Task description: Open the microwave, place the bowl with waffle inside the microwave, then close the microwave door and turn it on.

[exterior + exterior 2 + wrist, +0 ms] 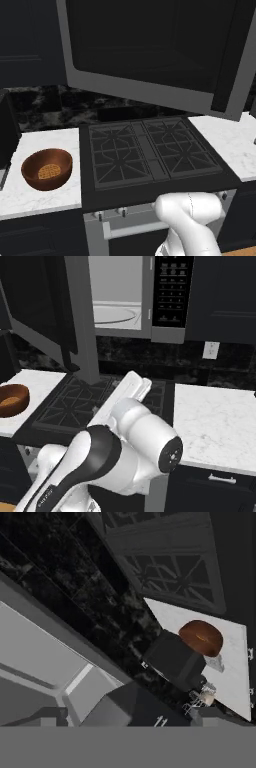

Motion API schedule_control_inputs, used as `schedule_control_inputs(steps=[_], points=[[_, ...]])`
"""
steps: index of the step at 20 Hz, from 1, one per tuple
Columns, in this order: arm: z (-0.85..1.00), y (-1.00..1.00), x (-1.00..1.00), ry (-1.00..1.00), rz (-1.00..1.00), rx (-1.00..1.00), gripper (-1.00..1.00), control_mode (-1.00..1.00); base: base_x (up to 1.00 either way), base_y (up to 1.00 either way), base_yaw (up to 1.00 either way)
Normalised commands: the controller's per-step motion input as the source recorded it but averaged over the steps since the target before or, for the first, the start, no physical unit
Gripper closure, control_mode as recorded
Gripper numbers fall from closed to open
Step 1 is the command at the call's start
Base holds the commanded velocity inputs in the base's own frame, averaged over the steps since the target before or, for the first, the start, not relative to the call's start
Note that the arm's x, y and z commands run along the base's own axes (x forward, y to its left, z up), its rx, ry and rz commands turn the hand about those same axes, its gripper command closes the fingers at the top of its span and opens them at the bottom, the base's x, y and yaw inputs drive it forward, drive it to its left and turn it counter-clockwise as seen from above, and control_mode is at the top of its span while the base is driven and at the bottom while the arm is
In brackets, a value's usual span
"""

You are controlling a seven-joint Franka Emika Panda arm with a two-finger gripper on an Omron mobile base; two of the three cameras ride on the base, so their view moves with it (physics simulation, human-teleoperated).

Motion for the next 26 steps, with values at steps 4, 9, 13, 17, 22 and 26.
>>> schedule_control_inputs(steps=[4,9,13,17,22,26], points=[[-0.24,-0.88,1.00,0.07,0.20,0.06,-1.00,-1.00,0.00,0.00,0.00],[0.02,0.18,0.95,0.05,0.19,0.05,-1.00,-1.00,0.00,0.00,0.00],[0.00,1.00,0.70,-0.04,0.20,-0.07,-1.00,-1.00,0.00,0.00,0.00],[0.00,1.00,-0.09,-0.23,0.20,-0.18,-1.00,-1.00,0.00,0.00,0.00],[0.00,1.00,-0.96,-0.30,0.25,-0.16,-1.00,-1.00,0.00,0.00,0.00],[0.00,1.00,-1.00,-0.27,0.24,-0.14,-1.00,-1.00,0.00,0.00,0.00]])
